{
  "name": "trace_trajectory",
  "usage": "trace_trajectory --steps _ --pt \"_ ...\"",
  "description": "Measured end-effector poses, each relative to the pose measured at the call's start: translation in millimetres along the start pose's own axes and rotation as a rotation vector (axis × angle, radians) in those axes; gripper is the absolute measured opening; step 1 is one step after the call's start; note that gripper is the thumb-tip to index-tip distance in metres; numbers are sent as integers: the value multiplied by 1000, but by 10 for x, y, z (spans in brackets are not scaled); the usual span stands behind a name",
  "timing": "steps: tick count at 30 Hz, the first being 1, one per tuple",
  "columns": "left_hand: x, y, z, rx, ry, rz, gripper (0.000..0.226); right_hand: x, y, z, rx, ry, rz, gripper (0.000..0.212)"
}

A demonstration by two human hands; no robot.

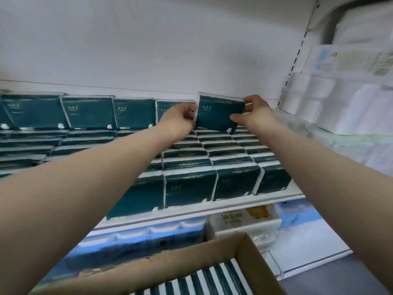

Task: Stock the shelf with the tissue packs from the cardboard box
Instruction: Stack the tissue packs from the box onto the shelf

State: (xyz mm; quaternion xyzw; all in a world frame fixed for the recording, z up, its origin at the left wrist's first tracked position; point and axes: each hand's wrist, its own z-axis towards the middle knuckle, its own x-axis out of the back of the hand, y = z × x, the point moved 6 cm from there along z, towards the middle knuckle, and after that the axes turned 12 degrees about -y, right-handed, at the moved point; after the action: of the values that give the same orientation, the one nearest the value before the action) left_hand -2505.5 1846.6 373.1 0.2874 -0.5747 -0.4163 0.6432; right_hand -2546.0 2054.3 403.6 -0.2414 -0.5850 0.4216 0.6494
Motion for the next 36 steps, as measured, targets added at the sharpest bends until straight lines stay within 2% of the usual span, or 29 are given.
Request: trace_trajectory --steps 5,14,19,27,36 --pt "-126 -143 333 17 -29 9 48 -36 239 351 -40 6 -40 53" --pt "-188 -346 631 29 -62 27 51 -224 398 752 13 -30 -92 39" --pt "-223 -389 664 31 -96 87 52 -352 476 825 -27 -55 -83 53" --pt "-225 -313 517 18 -121 78 59 -406 421 642 -25 -172 -159 69" --pt "-93 -9 -115 -41 -57 57 55 -333 70 -55 35 -101 -95 54"
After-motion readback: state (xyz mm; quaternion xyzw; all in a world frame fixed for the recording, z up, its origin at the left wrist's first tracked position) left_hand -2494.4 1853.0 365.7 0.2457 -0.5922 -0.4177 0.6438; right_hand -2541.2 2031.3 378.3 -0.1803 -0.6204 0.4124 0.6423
